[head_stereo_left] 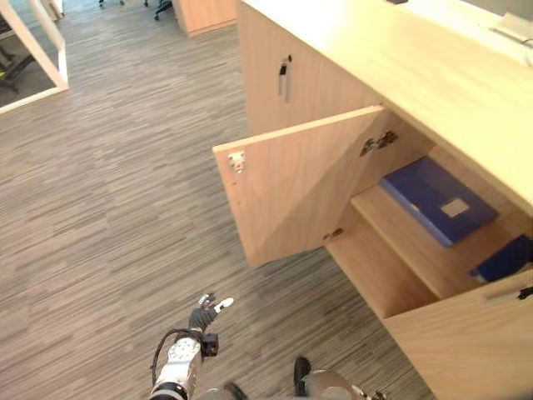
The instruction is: Walk over to the cabinet, pick up the folder, carry it to the office cabinet, place the folder inside the office cabinet, then close the office cabinet door
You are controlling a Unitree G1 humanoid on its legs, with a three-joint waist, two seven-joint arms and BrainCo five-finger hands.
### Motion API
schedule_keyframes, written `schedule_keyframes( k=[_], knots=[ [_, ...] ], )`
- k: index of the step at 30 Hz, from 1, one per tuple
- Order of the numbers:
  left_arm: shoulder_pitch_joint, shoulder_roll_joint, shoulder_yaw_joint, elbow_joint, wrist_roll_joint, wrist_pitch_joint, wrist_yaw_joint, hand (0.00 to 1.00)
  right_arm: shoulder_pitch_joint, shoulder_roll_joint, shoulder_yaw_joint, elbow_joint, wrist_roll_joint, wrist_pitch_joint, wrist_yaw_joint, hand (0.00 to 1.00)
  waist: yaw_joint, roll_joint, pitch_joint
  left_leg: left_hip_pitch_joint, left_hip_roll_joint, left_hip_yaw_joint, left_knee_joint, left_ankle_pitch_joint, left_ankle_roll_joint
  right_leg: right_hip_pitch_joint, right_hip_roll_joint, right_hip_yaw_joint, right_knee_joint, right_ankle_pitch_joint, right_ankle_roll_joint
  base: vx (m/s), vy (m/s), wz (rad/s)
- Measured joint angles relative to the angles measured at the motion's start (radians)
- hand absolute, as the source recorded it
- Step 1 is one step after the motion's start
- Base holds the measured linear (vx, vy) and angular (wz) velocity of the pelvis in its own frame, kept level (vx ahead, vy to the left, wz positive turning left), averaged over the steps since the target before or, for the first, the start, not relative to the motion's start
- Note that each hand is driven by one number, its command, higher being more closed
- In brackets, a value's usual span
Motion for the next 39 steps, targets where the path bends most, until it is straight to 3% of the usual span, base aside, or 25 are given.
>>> schedule_keyframes(
  k=[1,4,6,7,9,11,14,19,30,39],
  knots=[
    [-0.008,-0.001,0.003,0.010,-0.004,0.004,0.001,0.00,0.008,-0.002,-0.007,0.000,0.000,0.000,-0.007,0.00,-0.001,-0.001,0.000,-0.008,0.045,0.006,0.078,-0.012,0.016,0.022,0.012,0.002,-0.001,-0.007,-0.012,0.30,-0.234,-0.35],
    [-0.056,-0.002,0.004,0.040,-0.037,0.016,0.002,0.00,-0.004,-0.027,-0.007,0.000,0.000,0.001,-0.008,0.00,0.001,-0.003,-0.001,-0.063,0.048,-0.027,0.080,-0.041,0.002,0.032,-0.008,0.030,0.000,-0.024,-0.037,0.16,-0.042,-0.17],
    [-0.070,0.000,0.014,0.043,-0.063,0.017,0.006,0.00,-0.030,-0.039,-0.006,0.000,0.002,0.001,-0.007,0.00,0.007,-0.007,0.002,-0.098,-0.012,-0.106,-0.014,-0.043,-0.009,0.035,-0.040,0.061,0.003,-0.026,-0.038,0.09,0.110,-0.30],
    [-0.075,0.002,0.031,0.055,-0.078,0.017,0.011,0.00,-0.054,-0.047,-0.004,0.004,0.004,-0.003,-0.006,0.00,0.018,-0.012,0.005,-0.117,-0.089,-0.204,-0.127,-0.033,-0.025,0.034,-0.074,0.092,0.014,-0.031,-0.029,0.05,0.154,-0.43],
    [-0.076,0.010,0.050,0.066,-0.093,0.018,0.022,0.00,-0.063,-0.055,-0.003,0.004,0.004,-0.012,-0.003,0.00,0.027,-0.004,0.000,-0.110,-0.155,-0.293,-0.259,0.007,-0.051,0.032,-0.098,0.113,0.033,-0.051,0.004,0.08,0.237,-0.56],
    [-0.080,0.043,0.113,0.113,-0.105,0.019,0.034,0.00,-0.063,-0.048,-0.002,0.005,0.003,-0.013,0.006,0.00,0.028,0.011,-0.012,-0.070,-0.190,-0.329,-0.332,0.212,-0.076,0.026,-0.114,0.159,0.071,-0.088,0.060,0.11,0.325,-0.60],
    [-0.126,0.096,0.177,0.137,-0.103,0.022,0.042,0.00,-0.019,-0.019,-0.003,0.007,0.000,-0.010,0.017,0.00,0.019,-0.032,-0.031,-0.050,-0.276,-0.293,-0.419,0.227,-0.043,0.013,-0.183,0.163,0.059,-0.090,0.097,0.07,0.265,-0.05],
    [-0.190,0.187,0.258,0.199,-0.053,0.028,0.045,0.00,0.002,-0.013,-0.003,0.009,-0.002,-0.007,0.035,0.00,0.019,-0.031,-0.038,-0.017,-0.360,-0.249,-0.524,0.252,-0.009,-0.001,-0.243,0.196,-0.001,-0.060,0.143,0.07,0.212,-0.16],
    [-0.347,0.261,0.295,0.256,0.302,0.059,0.045,0.00,0.011,-0.030,0.079,0.004,-0.003,-0.008,0.052,0.00,0.028,-0.025,-0.047,0.028,-0.352,-0.201,-0.598,0.279,-0.023,-0.006,-0.219,0.209,-0.018,-0.033,0.141,0.05,-0.020,-0.15],
    [-0.530,0.279,0.145,0.250,0.527,0.061,0.110,0.00,0.027,-0.052,0.134,-0.017,0.000,-0.034,0.055,0.00,0.020,0.001,-0.054,0.029,-0.343,-0.171,-0.651,0.328,-0.026,-0.064,-0.200,0.227,0.005,-0.029,0.135,-0.08,-0.059,-0.12]
  ],
)
